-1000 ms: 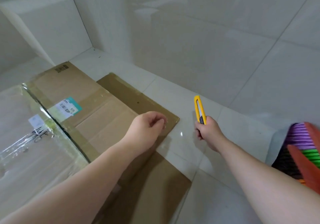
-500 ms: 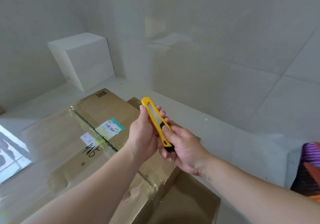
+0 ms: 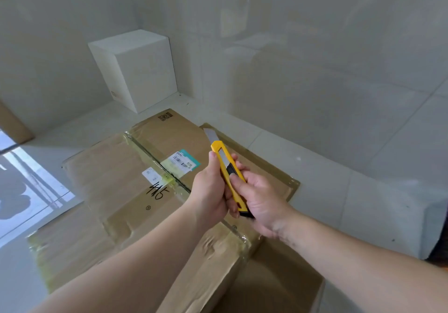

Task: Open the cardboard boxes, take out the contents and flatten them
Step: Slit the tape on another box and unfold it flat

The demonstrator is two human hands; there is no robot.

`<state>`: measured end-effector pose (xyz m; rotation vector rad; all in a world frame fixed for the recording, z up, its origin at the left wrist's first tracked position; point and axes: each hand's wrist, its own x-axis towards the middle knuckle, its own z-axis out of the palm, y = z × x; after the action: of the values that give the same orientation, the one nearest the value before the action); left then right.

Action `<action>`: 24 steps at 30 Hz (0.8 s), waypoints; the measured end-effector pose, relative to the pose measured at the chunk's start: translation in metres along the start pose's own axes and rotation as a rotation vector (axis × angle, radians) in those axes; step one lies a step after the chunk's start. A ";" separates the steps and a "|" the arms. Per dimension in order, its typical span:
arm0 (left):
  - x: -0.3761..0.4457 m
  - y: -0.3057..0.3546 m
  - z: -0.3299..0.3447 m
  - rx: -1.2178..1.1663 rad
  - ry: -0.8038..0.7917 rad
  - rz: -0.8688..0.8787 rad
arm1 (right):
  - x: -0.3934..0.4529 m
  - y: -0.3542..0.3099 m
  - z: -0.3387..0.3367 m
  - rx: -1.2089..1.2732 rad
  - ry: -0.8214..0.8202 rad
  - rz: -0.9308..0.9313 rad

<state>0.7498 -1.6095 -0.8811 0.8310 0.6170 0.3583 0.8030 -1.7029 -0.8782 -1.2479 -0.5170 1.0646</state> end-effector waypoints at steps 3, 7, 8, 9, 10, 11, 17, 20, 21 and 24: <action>-0.011 0.005 -0.016 0.666 0.006 0.147 | 0.000 -0.004 -0.016 -0.112 0.067 -0.015; -0.043 -0.007 -0.045 1.983 -0.291 0.133 | -0.011 0.002 -0.060 -0.235 0.226 0.061; -0.050 -0.015 -0.046 2.125 -0.386 0.073 | -0.014 0.007 -0.070 -0.280 0.248 0.091; -0.052 -0.024 -0.047 2.204 -0.443 0.038 | -0.015 0.014 -0.077 -0.329 0.265 0.120; -0.053 -0.031 -0.046 2.246 -0.475 0.034 | -0.016 0.019 -0.083 -0.376 0.279 0.142; -0.051 -0.037 -0.044 2.271 -0.488 0.041 | -0.016 0.024 -0.087 -0.412 0.290 0.158; -0.041 -0.045 -0.041 2.296 -0.504 0.071 | -0.011 0.027 -0.090 -0.457 0.295 0.181; -0.043 -0.039 -0.041 2.311 -0.561 0.072 | -0.010 0.025 -0.088 -0.466 0.274 0.182; -0.043 -0.036 -0.041 2.314 -0.589 0.078 | -0.009 0.026 -0.089 -0.463 0.274 0.185; -0.044 -0.033 -0.043 2.308 -0.669 0.102 | -0.010 0.030 -0.091 -0.470 0.255 0.203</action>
<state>0.6906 -1.6283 -0.9124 2.9793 0.0646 -0.8365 0.8618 -1.7587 -0.9307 -1.8552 -0.4636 0.9592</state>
